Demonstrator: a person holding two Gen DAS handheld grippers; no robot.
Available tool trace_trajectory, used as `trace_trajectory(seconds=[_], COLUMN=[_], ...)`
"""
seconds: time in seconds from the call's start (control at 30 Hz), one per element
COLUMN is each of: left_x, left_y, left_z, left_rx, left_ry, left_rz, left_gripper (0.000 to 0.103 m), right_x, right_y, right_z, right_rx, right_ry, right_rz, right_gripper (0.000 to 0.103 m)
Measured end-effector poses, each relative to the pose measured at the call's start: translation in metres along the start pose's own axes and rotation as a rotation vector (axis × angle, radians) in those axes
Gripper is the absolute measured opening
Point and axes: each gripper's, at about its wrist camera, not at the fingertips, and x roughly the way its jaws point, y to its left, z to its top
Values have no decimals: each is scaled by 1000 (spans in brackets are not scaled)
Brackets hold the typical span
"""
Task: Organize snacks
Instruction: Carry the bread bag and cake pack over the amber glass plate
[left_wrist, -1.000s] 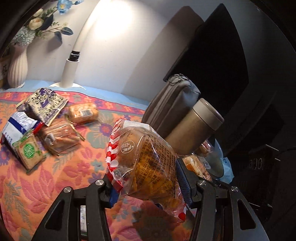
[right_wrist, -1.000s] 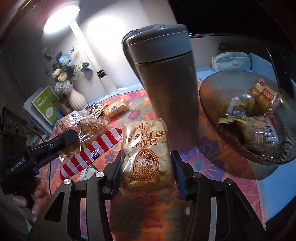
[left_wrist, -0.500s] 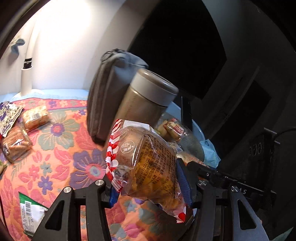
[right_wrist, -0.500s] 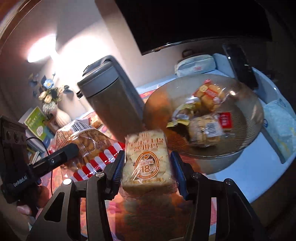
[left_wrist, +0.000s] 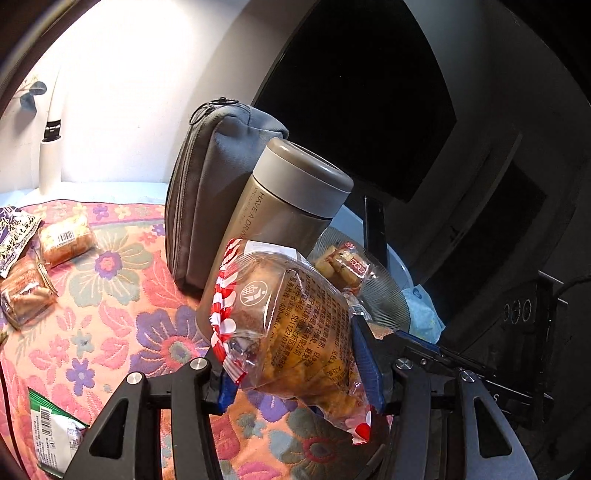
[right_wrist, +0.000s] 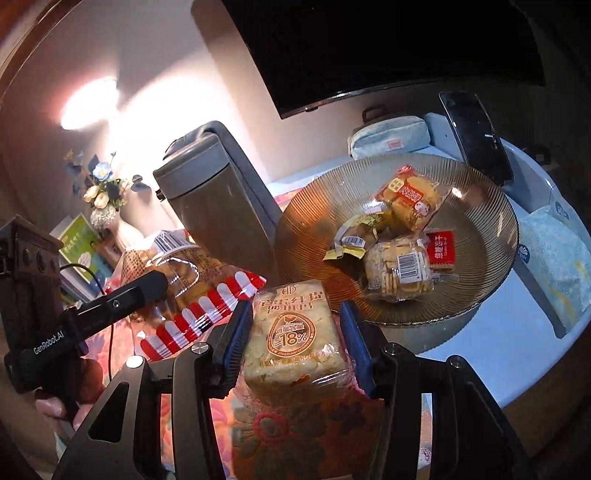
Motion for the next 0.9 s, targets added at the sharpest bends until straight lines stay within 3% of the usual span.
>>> trace_trajectory(seconds=[0.4,0.5,0.63,0.73,0.8,0.87,0.9], left_x=[-14,-10,-7,-4,-6,-6,-8], left_y=[-7,-17,-25,-25,-28,-28,-29], left_z=[0,1,1,-1,-3,-3,-1], left_rx=[28,43,59,63,66,71,70], left_ry=[-8,-8,-10,-8,-4,0,-1], left_rz=[-61,-73,-78,-65,-59,-59,-61], left_gripper=[52,52,52,52,52,52,52], right_x=[-23,-23,-7,8,4,-4,-10], right_y=[-18,-26,-33,-45,-53,-56,-57], right_z=[28,38,47,46,40,34,29], right_rx=[52,58,53,108,146,143,133], right_ry=[-87,-98,-101,-86,-91,-74,-67], right_rz=[-24,-18,-28,26,63,89,93], right_gripper=[44,19,19,19,20,35,53])
